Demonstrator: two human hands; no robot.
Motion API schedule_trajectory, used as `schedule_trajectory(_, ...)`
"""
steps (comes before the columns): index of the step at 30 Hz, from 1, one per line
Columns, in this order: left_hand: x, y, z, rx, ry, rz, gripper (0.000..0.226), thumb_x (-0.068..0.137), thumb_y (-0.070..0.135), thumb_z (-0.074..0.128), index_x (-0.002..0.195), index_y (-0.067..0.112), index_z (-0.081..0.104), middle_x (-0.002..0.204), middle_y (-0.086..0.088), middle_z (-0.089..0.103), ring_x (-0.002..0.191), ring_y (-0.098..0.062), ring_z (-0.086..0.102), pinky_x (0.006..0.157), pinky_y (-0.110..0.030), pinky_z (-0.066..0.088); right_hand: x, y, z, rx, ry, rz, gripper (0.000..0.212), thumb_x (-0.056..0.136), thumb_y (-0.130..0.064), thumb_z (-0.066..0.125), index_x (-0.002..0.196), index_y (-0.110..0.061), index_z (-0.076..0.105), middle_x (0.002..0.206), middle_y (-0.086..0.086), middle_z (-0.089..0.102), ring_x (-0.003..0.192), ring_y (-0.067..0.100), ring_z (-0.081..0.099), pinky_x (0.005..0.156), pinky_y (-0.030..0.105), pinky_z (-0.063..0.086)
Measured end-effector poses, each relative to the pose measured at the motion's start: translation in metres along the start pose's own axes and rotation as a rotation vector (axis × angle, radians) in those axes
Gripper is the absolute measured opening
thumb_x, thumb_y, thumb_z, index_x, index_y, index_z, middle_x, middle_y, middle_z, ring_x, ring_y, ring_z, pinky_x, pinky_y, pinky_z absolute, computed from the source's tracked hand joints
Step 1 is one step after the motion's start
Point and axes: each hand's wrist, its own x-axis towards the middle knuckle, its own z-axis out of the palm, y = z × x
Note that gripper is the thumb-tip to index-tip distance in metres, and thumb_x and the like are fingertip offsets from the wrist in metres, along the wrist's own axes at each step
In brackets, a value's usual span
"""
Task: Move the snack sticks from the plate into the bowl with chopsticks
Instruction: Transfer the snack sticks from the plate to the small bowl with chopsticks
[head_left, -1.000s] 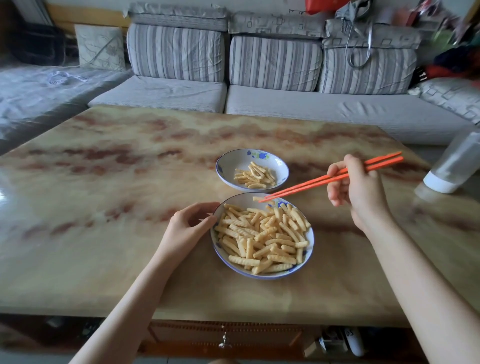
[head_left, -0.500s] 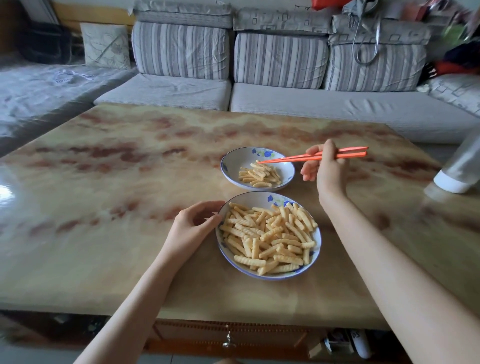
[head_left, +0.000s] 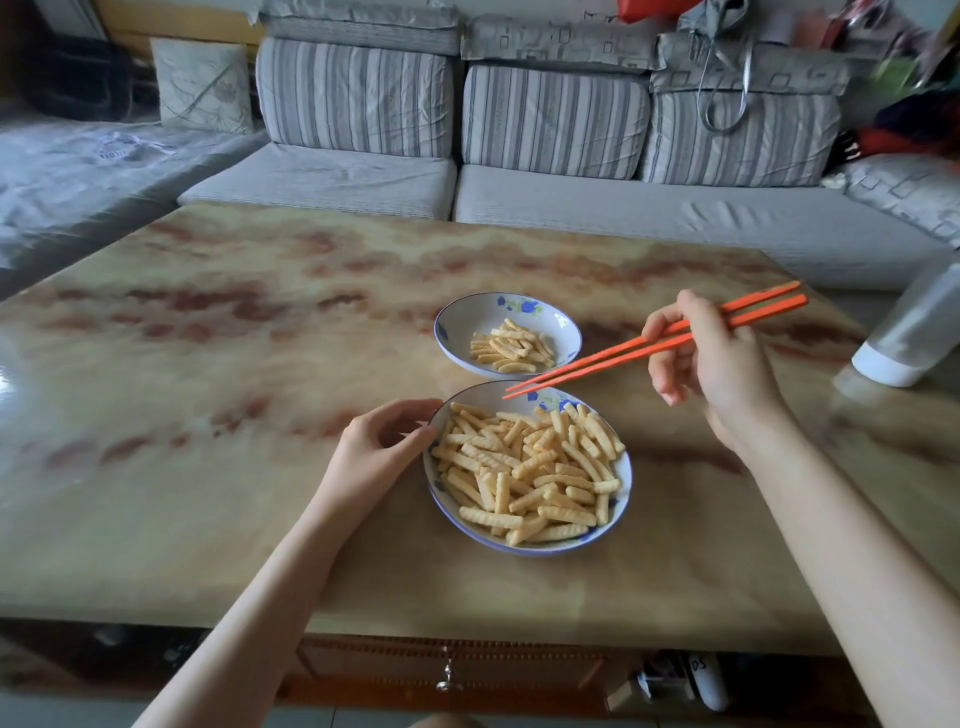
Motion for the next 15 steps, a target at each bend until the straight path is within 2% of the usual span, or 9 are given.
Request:
schedule_trajectory(8,0.0,0.0,0.0,-0.006,-0.003,-0.006,0.031,0.077,0.026,0.06,0.105,0.026,0.073,0.099,0.013,0.074,0.096,-0.011,0.069,0.09,-0.028,0.054,-0.005,0.003,-0.003,-0.1,-0.054,0.082,0.045,0.102,-0.026,0.031,0.07,-0.006,0.055,0.039,0.009,0.049,0.031,0.019,0.037,0.035,0.019,0.027)
schedule_trajectory(15,0.0,0.001,0.001,-0.02,-0.002,-0.006,0.031,0.076,0.024,0.06,0.103,0.027,0.073,0.097,0.012,0.075,0.096,-0.013,0.069,0.087,-0.025,0.054,-0.005,0.01,-0.002,-0.028,0.077,0.079,0.043,0.101,-0.024,0.032,0.067,-0.008,0.054,0.038,0.008,0.049,0.029,0.02,0.038,0.035,0.018,0.026)
